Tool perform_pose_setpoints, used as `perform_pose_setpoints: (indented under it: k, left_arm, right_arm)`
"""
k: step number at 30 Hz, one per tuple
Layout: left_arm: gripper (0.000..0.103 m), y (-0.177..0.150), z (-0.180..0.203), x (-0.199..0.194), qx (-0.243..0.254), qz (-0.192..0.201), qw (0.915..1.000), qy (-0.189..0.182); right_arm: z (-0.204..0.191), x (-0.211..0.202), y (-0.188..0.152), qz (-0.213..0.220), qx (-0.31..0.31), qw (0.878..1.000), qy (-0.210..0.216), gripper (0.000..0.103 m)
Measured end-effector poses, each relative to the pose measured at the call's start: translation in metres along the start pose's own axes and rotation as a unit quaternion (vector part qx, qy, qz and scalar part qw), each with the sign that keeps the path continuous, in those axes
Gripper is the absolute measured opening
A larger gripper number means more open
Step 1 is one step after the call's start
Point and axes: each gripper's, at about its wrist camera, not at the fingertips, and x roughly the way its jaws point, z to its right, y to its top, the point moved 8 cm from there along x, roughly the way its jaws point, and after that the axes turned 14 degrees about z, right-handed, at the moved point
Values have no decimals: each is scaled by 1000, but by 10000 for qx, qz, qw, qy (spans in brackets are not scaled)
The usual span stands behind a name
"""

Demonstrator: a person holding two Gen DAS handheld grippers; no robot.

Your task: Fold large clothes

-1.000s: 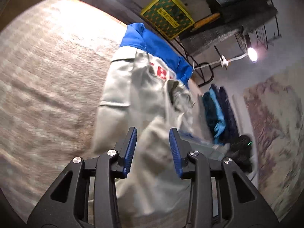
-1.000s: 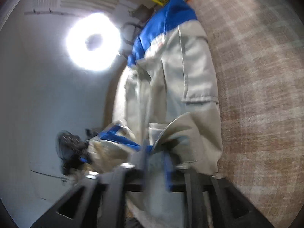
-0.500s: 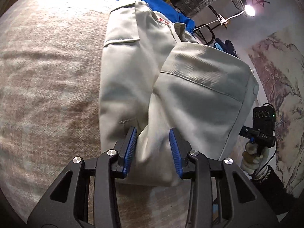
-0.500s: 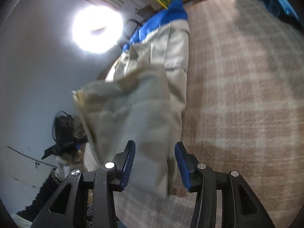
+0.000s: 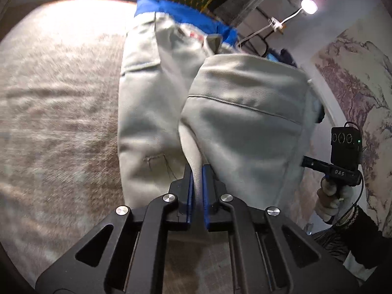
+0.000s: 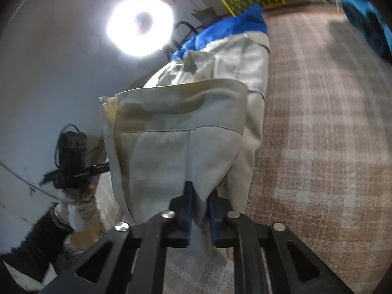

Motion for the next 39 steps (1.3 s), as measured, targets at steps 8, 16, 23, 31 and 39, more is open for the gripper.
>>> perform_pose_setpoints:
  k: [8,16,23,31,39]
  left_arm:
    - [3,-23,-23,-38,-406,601,9966,393]
    - [3,-17,-26,-42,-399,781,9946,549]
    - [4,-29,-39,-17,-332,508,9943,880]
    - [5,-5,-29,-47,89,919,9900,1062]
    - [5,11,-11,6,1289,449,9839,1155]
  right_arm:
    - [-22,-5,11,146,-710,9973,-110,5]
    - [-6,15,16,23,-190,9995,-269,4]
    - [4,19,13,-25,-147,9990,-419,4]
    - [6,3,19,159,-497,9942,-936,29]
    - [-39,5,25,362,-1530,9850,-711,29]
